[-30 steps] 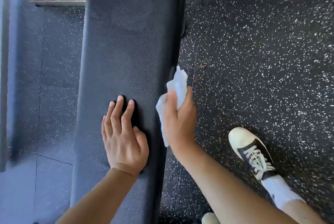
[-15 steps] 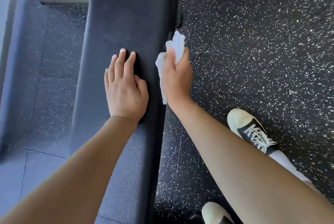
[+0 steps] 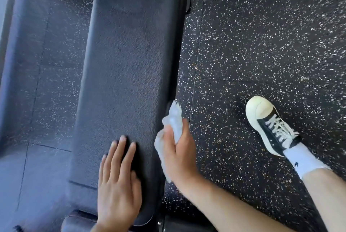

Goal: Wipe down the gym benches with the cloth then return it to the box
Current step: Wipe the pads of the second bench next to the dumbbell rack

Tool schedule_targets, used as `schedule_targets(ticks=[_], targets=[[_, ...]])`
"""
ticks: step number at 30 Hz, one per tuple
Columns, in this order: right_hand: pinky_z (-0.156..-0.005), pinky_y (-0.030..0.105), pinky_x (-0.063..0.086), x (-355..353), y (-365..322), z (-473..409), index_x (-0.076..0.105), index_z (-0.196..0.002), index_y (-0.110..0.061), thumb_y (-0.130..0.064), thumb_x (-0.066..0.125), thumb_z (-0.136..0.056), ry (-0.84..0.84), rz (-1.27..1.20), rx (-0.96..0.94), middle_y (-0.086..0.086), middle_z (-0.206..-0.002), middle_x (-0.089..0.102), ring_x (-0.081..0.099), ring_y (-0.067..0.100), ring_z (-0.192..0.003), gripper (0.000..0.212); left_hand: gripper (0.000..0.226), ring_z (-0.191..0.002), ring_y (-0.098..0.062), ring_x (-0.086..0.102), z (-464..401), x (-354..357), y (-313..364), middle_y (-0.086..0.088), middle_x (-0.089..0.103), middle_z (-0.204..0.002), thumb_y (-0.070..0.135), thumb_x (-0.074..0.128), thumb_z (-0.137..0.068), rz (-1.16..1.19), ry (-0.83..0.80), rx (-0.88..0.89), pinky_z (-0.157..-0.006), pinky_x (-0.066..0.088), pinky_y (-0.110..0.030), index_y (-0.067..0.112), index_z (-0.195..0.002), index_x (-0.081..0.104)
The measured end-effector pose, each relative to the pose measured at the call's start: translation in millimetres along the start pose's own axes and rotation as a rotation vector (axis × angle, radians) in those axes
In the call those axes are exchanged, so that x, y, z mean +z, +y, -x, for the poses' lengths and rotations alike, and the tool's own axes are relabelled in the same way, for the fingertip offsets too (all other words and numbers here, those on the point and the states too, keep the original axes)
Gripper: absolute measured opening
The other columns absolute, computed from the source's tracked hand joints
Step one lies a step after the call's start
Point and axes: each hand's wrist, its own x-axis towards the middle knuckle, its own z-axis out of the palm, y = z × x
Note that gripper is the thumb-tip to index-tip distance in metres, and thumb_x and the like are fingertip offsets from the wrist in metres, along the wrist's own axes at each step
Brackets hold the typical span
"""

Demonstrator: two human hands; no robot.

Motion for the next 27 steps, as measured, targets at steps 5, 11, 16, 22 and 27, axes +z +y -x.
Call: schedule_targets(ticks=[5,11,16,22,27], targets=[[-0.087,0.03,0.045,17,-27,-82,0.052,-0.111,-0.032,-0.044,0.044,-0.103,0.188,-0.108,0.123,-0.011,-0.103,0.067,0.06,0.004,-0.091,0.016,0.065,-0.159,-0.029,0.027,20,2,-7,-0.005,0.031,-0.171,0.021,0.039,-0.092,-0.015,0.005,-0.047,-0.126,0.025,-0.056,0.014,-0.157,0.044],[-0.101,0.034,0.047,18,0,6,0.057,-0.125,-0.026,-0.05,0.043,-0.102,0.161,-0.07,0.146,-0.002,-0.121,0.07,0.064,0.015,-0.115,0.036,0.069,-0.159,-0.027,0.025,22,3,-7,-0.003,0.029,-0.171,0.023,0.041,-0.089,-0.026,0.001,-0.057,-0.126,0.024,-0.055,0.018,-0.158,0.043],[-0.108,0.011,0.032,0,28,105,0.054,-0.142,-0.011,-0.053,0.037,-0.103,-0.027,0.12,0.149,-0.001,-0.135,0.062,0.053,0.0,-0.13,0.059,0.073,-0.16,-0.026,0.024,21,3,-9,-0.002,0.027,-0.172,0.023,0.043,-0.087,-0.054,0.007,-0.05,-0.127,0.023,-0.053,0.021,-0.16,0.04],[-0.08,0.035,0.047,-32,1,81,0.05,-0.095,-0.035,-0.059,0.048,-0.096,-0.194,0.235,0.183,-0.011,-0.091,0.069,0.064,0.017,-0.088,0.023,0.069,-0.152,-0.034,0.037,17,-9,0,-0.01,0.041,-0.165,0.025,0.044,-0.083,-0.072,-0.066,-0.087,-0.12,0.033,-0.058,0.016,-0.152,0.051],[-0.072,0.035,0.051,-56,-68,25,0.051,-0.089,-0.034,-0.056,0.058,-0.096,-0.247,0.246,0.047,-0.011,-0.083,0.066,0.063,0.009,-0.078,0.024,0.053,-0.13,-0.039,0.051,-10,-42,27,-0.01,0.057,-0.146,0.032,0.048,-0.087,0.007,-0.188,-0.257,-0.108,0.045,-0.058,0.013,-0.134,0.063]])
